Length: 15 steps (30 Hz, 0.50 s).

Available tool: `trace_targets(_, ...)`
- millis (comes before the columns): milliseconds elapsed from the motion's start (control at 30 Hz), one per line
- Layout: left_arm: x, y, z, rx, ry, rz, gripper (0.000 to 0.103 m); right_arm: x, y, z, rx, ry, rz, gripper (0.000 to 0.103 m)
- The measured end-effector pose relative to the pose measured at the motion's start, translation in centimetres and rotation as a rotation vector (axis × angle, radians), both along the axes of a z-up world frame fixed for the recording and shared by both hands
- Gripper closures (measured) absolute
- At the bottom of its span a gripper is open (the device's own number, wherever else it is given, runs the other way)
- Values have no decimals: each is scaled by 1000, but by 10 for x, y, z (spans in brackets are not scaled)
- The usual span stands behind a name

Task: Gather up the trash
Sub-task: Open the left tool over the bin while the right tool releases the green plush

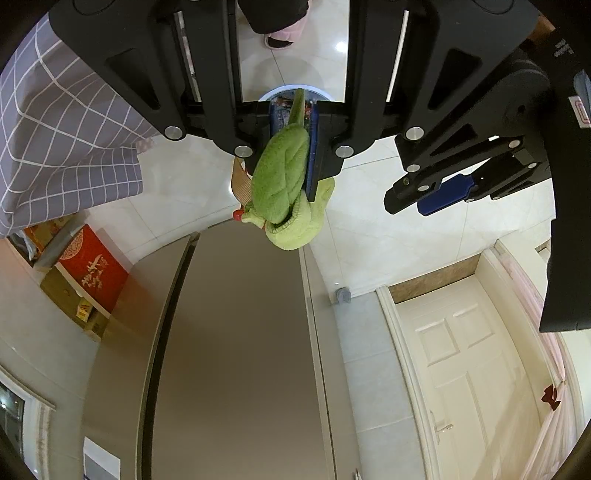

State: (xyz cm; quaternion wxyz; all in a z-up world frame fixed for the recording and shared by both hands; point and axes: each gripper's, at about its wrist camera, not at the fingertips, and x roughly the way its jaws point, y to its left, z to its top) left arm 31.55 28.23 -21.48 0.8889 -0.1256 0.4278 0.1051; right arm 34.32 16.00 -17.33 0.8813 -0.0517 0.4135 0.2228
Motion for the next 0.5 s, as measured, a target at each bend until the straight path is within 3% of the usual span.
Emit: trace_targets(500, -6, 7, 4, 24, -16, 30, 71, -1, 4, -3, 7, -14, 17, 91)
